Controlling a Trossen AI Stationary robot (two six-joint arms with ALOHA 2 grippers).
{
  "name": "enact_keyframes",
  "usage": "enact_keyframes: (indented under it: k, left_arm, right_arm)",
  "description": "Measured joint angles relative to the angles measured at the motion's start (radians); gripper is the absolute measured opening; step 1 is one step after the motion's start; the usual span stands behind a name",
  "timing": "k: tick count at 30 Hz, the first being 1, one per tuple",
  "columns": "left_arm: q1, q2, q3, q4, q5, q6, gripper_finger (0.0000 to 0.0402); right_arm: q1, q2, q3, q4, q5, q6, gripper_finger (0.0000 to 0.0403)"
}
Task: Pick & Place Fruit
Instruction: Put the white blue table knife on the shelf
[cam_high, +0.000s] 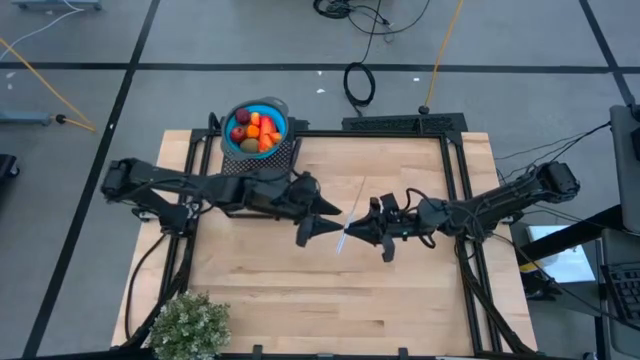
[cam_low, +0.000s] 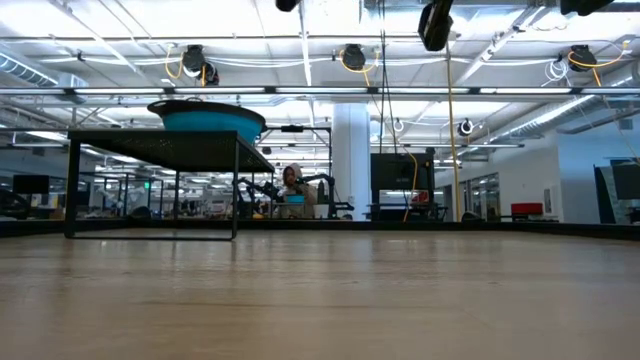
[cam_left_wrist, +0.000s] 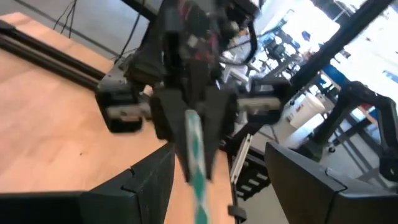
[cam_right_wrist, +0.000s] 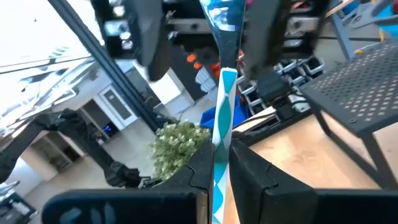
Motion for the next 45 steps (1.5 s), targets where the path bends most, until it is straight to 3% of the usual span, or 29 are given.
enact_keyframes:
  k: [31,45]
  left_arm:
    - [0.014,0.108,0.008,0.129,0.054,-0.073,0.0247]
    - [0.032,0.107,0.008,0.153,0.104,-0.052,0.0096]
  right_arm:
    - [0.018,0.0,0.0,0.044,0.002,0.004,0.0024]
    - [0.018,-0.001,0.0,0.044,0.002,0.009,0.0024]
